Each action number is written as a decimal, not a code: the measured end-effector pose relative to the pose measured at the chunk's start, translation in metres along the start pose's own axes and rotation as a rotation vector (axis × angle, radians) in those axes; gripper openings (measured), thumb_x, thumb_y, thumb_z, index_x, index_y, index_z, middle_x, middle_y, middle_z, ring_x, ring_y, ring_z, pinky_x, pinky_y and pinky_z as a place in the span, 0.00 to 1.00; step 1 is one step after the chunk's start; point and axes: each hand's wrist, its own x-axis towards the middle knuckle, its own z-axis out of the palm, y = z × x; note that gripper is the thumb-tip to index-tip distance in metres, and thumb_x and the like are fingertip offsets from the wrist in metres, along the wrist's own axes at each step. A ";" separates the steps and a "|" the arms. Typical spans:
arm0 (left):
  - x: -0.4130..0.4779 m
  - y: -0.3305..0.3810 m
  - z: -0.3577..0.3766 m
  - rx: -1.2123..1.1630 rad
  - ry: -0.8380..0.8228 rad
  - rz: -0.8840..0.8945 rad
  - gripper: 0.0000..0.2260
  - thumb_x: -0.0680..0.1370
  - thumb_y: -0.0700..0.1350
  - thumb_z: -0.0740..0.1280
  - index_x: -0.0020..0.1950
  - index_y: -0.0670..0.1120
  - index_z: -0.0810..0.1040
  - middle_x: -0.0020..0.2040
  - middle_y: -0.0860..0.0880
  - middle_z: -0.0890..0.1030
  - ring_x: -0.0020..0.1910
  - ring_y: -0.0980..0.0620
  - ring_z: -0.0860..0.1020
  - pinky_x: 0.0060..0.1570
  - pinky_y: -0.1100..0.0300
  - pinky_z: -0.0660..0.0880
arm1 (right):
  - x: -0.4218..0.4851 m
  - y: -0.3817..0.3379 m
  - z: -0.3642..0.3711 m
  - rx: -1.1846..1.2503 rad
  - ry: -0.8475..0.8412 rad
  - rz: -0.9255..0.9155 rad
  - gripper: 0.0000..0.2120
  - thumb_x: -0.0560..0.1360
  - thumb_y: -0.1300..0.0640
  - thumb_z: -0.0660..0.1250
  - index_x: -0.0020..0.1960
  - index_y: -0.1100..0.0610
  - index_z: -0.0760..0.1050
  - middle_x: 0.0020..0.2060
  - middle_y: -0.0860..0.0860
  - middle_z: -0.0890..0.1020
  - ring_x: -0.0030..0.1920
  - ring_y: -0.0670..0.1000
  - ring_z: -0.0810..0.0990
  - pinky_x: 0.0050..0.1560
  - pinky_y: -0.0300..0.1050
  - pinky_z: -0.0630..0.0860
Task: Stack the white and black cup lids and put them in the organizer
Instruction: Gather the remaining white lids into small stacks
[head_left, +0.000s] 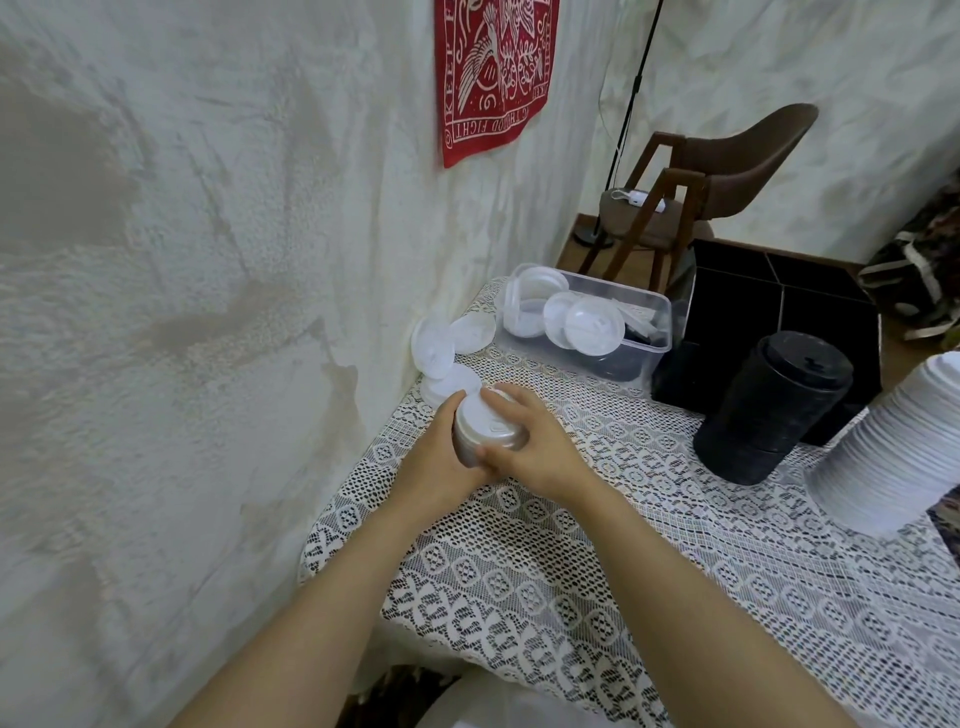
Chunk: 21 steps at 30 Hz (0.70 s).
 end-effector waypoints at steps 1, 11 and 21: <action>-0.001 0.000 0.000 -0.004 -0.007 0.010 0.43 0.68 0.44 0.78 0.76 0.55 0.57 0.62 0.59 0.70 0.61 0.57 0.72 0.60 0.59 0.71 | 0.000 0.000 0.000 0.018 0.000 0.007 0.32 0.72 0.59 0.74 0.74 0.55 0.68 0.71 0.47 0.64 0.68 0.45 0.63 0.69 0.37 0.62; 0.024 0.001 -0.010 -0.265 0.464 -0.145 0.21 0.79 0.39 0.63 0.72 0.42 0.65 0.69 0.46 0.71 0.68 0.50 0.70 0.65 0.57 0.67 | -0.004 0.014 0.011 0.114 0.067 -0.034 0.28 0.73 0.58 0.74 0.70 0.46 0.70 0.72 0.46 0.63 0.71 0.45 0.63 0.73 0.40 0.61; 0.090 0.006 -0.002 -0.060 0.599 -0.250 0.17 0.75 0.45 0.69 0.59 0.35 0.76 0.55 0.38 0.81 0.53 0.39 0.80 0.52 0.48 0.77 | -0.002 0.025 0.020 0.105 0.117 -0.082 0.29 0.67 0.45 0.70 0.68 0.41 0.70 0.73 0.45 0.64 0.72 0.45 0.63 0.72 0.38 0.61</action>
